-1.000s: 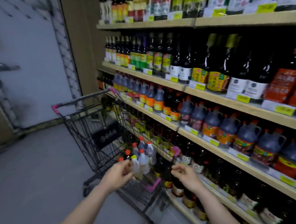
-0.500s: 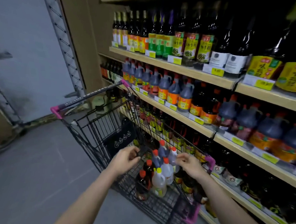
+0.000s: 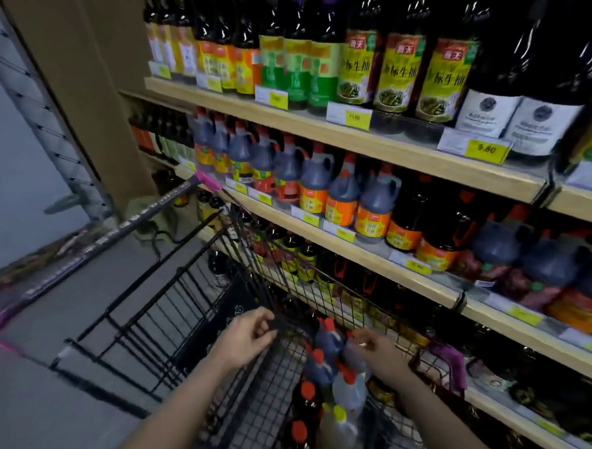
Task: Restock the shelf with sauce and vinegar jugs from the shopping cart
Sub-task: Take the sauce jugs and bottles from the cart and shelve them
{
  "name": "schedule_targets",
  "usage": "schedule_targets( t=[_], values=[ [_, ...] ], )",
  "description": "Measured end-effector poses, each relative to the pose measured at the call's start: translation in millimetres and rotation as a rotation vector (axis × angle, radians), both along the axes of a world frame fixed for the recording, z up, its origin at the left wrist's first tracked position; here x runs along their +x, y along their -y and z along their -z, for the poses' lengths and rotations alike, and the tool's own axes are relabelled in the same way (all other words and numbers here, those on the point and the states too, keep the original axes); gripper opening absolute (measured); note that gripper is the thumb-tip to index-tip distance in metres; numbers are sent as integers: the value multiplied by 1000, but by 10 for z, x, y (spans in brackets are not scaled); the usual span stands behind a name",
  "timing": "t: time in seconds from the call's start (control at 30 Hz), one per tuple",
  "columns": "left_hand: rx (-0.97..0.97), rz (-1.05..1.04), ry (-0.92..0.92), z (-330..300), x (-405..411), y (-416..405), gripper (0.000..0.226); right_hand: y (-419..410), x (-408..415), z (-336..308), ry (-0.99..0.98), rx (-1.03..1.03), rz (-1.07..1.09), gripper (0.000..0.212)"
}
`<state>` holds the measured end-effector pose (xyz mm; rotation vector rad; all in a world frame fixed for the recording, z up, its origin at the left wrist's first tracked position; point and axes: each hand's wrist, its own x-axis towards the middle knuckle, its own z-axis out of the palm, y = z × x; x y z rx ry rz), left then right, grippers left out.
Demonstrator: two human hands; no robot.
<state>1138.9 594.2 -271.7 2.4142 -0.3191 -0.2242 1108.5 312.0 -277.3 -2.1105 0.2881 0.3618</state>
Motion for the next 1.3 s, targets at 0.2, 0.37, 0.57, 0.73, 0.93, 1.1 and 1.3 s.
schedule_targets(
  t=[0.2,0.37,0.57,0.73,0.93,1.1,1.3],
  values=[
    [-26,172,-95,425,848,-96,20,-308,388,328,-60,-40,181,29],
    [-37,235,-179,900,1278,-101,25,-526,737,701,-95,-77,180,38],
    [-37,274,-256,1527,1480,-58,28,-639,1074,1265,-133,-113,261,55],
    [-66,282,-326,1928,1501,-29,29,-650,1205,1672,-117,-317,274,47],
    [-67,318,-331,1989,1444,-19,31,-642,1176,1742,8,-423,261,33],
    [-120,289,-332,1635,1456,-19,42,-596,1040,1154,168,-306,314,33],
    [-171,380,-396,1035,1407,146,99,-546,1000,-122,252,-69,192,29]
  ],
)
